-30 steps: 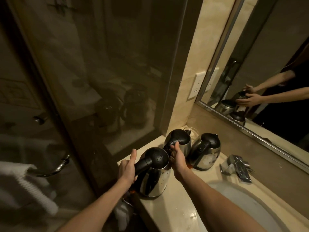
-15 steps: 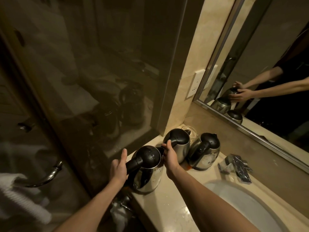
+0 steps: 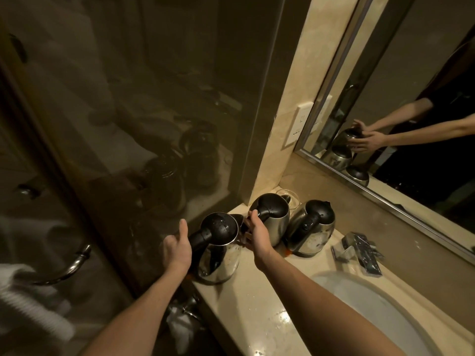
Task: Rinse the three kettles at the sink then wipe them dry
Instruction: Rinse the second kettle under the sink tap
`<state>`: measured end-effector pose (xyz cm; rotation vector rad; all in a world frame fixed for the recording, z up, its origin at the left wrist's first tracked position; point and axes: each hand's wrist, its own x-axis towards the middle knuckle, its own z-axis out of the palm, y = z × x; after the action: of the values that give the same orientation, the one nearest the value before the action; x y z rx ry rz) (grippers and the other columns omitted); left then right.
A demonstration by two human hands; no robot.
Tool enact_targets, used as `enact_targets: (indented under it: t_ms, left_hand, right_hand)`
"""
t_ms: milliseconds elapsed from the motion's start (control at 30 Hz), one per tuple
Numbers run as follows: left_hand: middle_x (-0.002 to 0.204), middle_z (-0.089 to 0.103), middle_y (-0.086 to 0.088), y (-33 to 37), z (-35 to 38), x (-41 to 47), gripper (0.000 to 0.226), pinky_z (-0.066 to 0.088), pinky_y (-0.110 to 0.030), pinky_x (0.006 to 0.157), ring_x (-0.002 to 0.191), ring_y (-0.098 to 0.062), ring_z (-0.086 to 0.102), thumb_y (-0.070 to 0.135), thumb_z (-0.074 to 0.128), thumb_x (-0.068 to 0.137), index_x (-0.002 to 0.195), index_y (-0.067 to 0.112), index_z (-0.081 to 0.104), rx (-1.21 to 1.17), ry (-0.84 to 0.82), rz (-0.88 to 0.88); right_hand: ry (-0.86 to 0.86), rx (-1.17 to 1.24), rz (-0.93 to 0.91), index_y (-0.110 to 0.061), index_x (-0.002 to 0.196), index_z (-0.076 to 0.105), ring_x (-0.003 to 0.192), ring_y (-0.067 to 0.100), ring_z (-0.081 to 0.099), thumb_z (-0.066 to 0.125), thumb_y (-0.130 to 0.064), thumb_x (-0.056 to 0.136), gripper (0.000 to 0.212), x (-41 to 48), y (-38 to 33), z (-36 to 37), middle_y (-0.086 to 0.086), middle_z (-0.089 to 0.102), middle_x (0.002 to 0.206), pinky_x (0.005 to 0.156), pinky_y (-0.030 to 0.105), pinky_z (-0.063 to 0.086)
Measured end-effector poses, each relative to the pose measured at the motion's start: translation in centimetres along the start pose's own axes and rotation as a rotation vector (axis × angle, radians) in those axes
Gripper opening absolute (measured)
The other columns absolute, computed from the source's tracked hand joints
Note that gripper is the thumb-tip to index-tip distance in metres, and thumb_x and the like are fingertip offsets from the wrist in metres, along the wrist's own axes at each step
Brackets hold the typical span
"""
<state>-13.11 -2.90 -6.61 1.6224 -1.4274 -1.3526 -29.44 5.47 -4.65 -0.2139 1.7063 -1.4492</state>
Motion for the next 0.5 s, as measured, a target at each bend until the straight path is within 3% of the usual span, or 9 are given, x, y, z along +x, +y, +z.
enact_targets:
  t_ms: [67, 133, 233, 400, 500]
  left_hand:
    - [0.093, 0.063, -0.022, -0.2, 0.2, 0.2, 0.068, 0.047, -0.047, 0.095, 0.097, -0.037, 0.062, 0.058, 0.037, 0.101, 0.074, -0.001, 0.057, 0.009, 0.028, 0.004]
    - [0.096, 0.063, -0.023, -0.3, 0.3, 0.3, 0.07, 0.045, -0.047, 0.096, 0.1, -0.036, 0.062, 0.058, 0.036, 0.101, 0.079, -0.004, 0.059, 0.012, 0.044, 0.006]
    - [0.098, 0.065, -0.026, -0.3, 0.2, 0.4, 0.078, 0.044, -0.047, 0.094, 0.101, -0.038, 0.062, 0.06, 0.034, 0.101, 0.082, -0.01, 0.064, 0.044, 0.043, 0.018]
    - [0.119, 0.065, -0.027, -0.2, -0.2, 0.7, 0.079, 0.037, -0.047, 0.107, 0.125, -0.039, 0.053, 0.059, 0.03, 0.103, 0.105, -0.009, 0.069, 0.127, 0.005, 0.042]
    - [0.11, 0.069, -0.022, 0.2, -0.2, 0.4, 0.066, 0.033, -0.048, 0.109, 0.125, -0.04, 0.051, 0.051, 0.032, 0.105, 0.098, -0.001, 0.072, 0.124, 0.091, 0.145]
  right_hand:
    - [-0.019, 0.007, -0.002, -0.027, 0.114, 0.056, 0.101, 0.016, 0.054, 0.032, -0.05, 0.101, 0.036, -0.4, -0.4, -0.5, -0.004, 0.061, 0.108, 0.095, 0.034, 0.038]
    - [-0.018, 0.014, -0.002, -0.027, 0.121, 0.053, 0.111, 0.019, 0.053, 0.029, -0.047, 0.103, 0.037, -0.9, -0.7, -1.1, -0.005, 0.061, 0.117, 0.091, 0.034, 0.035]
    - [-0.005, 0.024, 0.005, -0.022, 0.149, 0.035, 0.138, 0.03, 0.037, 0.03, -0.052, 0.101, 0.057, -1.2, -0.6, -1.8, -0.001, 0.045, 0.148, 0.105, 0.042, 0.03]
    - [0.012, 0.033, -0.01, -0.024, 0.149, 0.036, 0.137, 0.033, 0.037, 0.029, -0.057, 0.099, 0.06, -1.6, -0.5, -2.8, 0.004, 0.044, 0.149, 0.114, 0.053, 0.024]
    - [0.015, 0.037, -0.024, -0.023, 0.148, 0.038, 0.136, 0.034, 0.038, 0.027, -0.056, 0.1, 0.059, -2.1, -0.7, -4.0, 0.004, 0.044, 0.148, 0.113, 0.053, 0.027]
